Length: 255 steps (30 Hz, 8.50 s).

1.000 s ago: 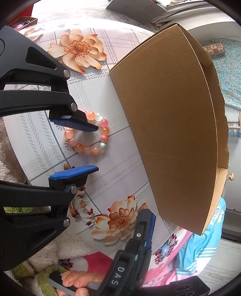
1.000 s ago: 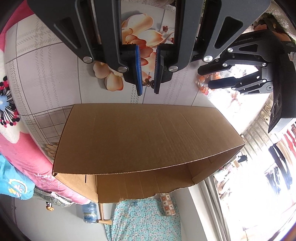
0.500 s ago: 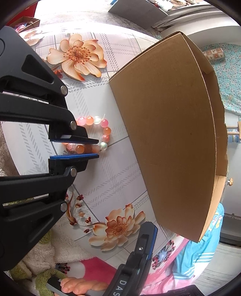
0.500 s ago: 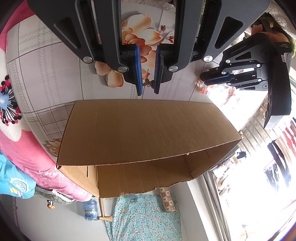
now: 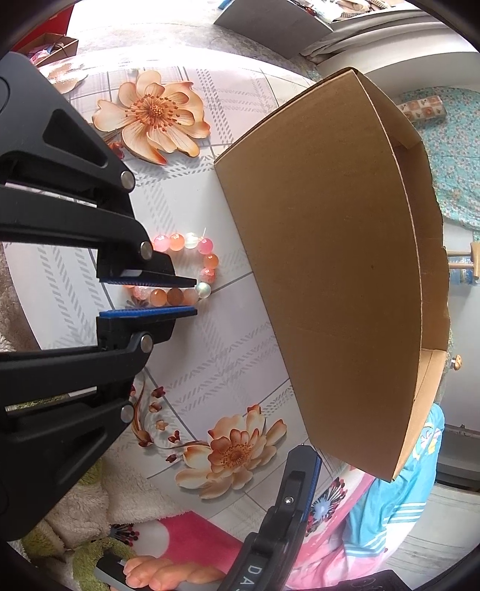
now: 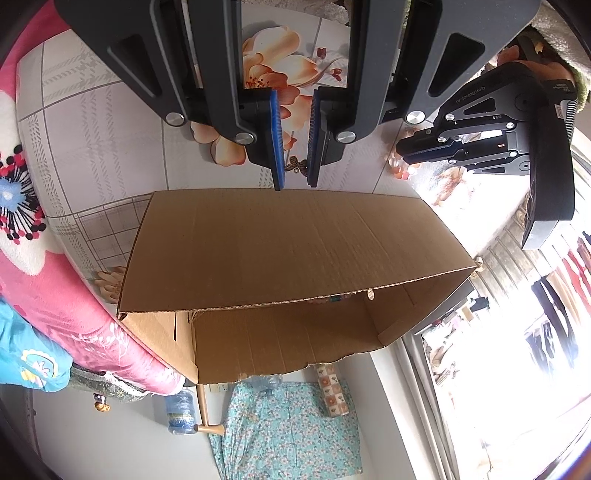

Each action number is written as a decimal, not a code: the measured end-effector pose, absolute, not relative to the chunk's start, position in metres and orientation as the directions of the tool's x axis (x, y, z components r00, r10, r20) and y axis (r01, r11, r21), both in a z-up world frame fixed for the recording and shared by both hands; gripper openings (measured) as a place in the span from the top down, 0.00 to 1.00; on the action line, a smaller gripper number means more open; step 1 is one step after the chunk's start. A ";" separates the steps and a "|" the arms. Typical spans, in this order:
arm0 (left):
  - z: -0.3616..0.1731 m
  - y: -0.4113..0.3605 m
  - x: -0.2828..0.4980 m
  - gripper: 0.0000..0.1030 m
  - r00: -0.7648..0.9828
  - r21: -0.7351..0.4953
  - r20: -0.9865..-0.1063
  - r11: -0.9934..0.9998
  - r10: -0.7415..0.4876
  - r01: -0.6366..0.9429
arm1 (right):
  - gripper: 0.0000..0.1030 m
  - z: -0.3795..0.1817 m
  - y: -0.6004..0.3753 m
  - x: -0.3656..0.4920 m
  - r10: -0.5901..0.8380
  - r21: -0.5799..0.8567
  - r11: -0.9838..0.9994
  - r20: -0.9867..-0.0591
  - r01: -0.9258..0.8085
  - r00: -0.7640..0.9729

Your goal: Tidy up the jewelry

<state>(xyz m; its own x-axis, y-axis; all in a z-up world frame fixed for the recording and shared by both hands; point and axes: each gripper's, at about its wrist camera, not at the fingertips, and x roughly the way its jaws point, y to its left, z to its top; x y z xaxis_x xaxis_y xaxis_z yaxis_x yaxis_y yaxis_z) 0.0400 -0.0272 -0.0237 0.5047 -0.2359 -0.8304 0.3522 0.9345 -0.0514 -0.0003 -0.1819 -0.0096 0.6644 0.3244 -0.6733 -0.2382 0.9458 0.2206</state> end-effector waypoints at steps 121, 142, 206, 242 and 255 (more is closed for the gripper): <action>0.026 0.078 0.131 0.31 0.458 -0.494 -0.756 0.867 -0.468 0.069 | 0.56 0.025 -0.274 0.102 0.389 0.421 0.905 -0.766 -0.058 0.512; 0.024 0.072 0.067 0.31 0.486 -0.494 -0.723 0.859 -0.490 0.132 | 0.56 0.023 -0.281 0.046 0.339 0.393 0.919 -0.752 -0.029 0.565; 0.048 -0.003 0.011 0.08 0.558 -0.044 -0.830 0.999 -0.022 -0.025 | 0.07 0.028 -0.181 -0.029 0.023 0.022 1.000 -0.795 -0.009 0.606; 0.042 -0.004 0.014 0.08 0.549 -0.051 -0.835 0.999 -0.031 -0.020 | 0.07 0.028 -0.180 -0.027 0.024 0.021 1.000 -0.799 -0.012 0.601; 0.041 -0.001 0.015 0.08 0.547 -0.053 -0.836 0.998 -0.035 -0.018 | 0.07 0.027 -0.181 -0.027 0.026 0.019 1.000 -0.800 -0.018 0.600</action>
<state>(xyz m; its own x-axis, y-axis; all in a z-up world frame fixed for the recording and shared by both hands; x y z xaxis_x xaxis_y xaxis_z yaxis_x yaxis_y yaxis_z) 0.0146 -0.0008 0.0415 0.5469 -0.0349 -0.8365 -0.0176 0.9984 -0.0531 -0.0270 -0.1808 0.0273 0.5999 0.0260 -0.7996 -0.0185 0.9997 0.0187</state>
